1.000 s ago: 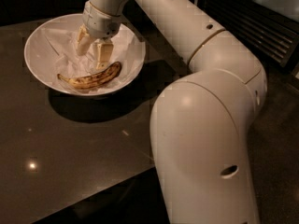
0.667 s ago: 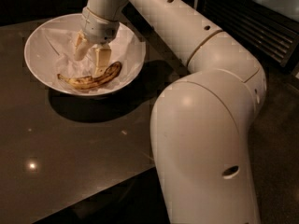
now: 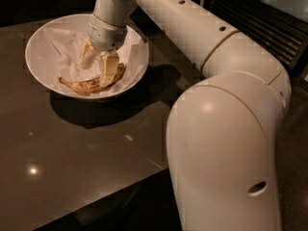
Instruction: Pick banana from white bowl
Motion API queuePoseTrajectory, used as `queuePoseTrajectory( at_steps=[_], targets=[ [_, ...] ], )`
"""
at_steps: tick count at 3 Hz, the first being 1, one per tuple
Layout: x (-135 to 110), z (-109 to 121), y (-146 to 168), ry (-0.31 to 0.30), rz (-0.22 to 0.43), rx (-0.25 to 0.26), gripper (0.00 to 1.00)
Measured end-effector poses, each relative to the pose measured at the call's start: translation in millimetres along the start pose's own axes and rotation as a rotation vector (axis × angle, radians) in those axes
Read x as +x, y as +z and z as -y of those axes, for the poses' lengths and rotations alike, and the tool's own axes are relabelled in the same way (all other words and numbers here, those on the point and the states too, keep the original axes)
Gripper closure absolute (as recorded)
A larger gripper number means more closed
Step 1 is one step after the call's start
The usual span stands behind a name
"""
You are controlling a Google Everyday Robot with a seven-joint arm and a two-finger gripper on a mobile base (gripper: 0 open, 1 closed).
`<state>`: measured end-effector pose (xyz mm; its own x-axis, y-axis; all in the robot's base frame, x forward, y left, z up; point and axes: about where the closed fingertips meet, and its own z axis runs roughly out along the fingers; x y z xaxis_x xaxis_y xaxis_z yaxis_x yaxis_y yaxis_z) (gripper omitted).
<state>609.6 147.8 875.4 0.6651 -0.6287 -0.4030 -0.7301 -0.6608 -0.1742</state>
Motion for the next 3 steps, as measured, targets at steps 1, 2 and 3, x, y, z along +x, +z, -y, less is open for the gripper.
queuePoseTrajectory(
  at_steps=[1,2,3],
  targets=[
    [3.7,-9.8,-7.0,0.017,-0.017,0.0,0.43],
    [8.1,-17.4,-13.3,0.033,-0.03,0.002,0.43],
    [8.2,-17.4,-13.4,0.033,-0.03,0.002,0.44]
  ],
)
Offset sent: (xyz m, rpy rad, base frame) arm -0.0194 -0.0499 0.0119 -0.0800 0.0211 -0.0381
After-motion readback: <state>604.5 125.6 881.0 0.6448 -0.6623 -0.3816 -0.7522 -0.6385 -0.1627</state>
